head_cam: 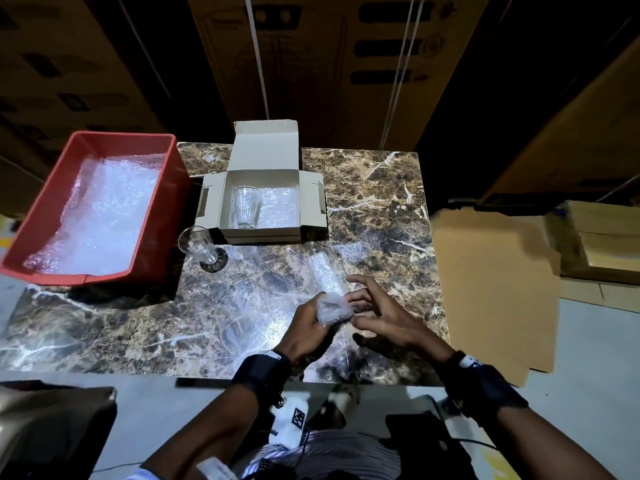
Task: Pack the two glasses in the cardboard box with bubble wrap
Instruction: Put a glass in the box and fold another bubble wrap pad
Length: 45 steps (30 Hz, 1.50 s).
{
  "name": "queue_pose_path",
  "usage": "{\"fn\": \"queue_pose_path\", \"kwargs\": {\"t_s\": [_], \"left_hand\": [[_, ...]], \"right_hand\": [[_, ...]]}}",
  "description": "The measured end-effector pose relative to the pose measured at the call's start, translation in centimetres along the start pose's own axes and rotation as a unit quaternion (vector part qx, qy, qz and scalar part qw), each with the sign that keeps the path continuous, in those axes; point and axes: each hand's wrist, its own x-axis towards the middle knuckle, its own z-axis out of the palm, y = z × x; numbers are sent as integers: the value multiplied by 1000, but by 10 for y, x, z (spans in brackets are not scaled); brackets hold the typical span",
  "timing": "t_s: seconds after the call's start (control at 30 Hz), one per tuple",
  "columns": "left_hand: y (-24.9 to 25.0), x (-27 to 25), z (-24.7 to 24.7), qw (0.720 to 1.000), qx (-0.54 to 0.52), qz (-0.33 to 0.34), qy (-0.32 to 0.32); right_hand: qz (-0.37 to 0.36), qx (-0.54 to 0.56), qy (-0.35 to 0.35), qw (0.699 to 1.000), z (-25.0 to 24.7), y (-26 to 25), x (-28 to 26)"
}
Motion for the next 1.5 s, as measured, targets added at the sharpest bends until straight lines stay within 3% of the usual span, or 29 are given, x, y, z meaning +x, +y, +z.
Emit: {"fn": "queue_pose_path", "kwargs": {"t_s": [0.13, 0.23, 0.43, 0.57, 0.77, 1.03, 1.2, 1.5], "left_hand": [[-1, 3, 3, 998, -67, -3, 19], [-8, 9, 4, 990, -122, -29, 59], [-12, 26, -1, 993, -43, -63, 95], [-14, 42, 0, 991, -45, -55, 112], [-10, 69, -16, 985, 64, -46, 154], [-13, 86, -35, 970, 84, -107, 204], [-9, 88, -43, 957, 182, -103, 202], [0, 99, -41, 953, 240, -87, 163]], "right_hand": [[26, 1, -18, 1000, 3, 18, 17], [45, 3, 33, 998, 11, 30, 28], [22, -39, 96, 994, 18, 38, 44], [23, -97, 114, 988, 17, 47, 54], [20, -149, 144, 978, 19, 51, 62], [38, -213, 197, 956, 24, 54, 69], [45, -216, 231, 948, 26, 54, 74], [69, -208, 254, 942, 26, 52, 76]]}}
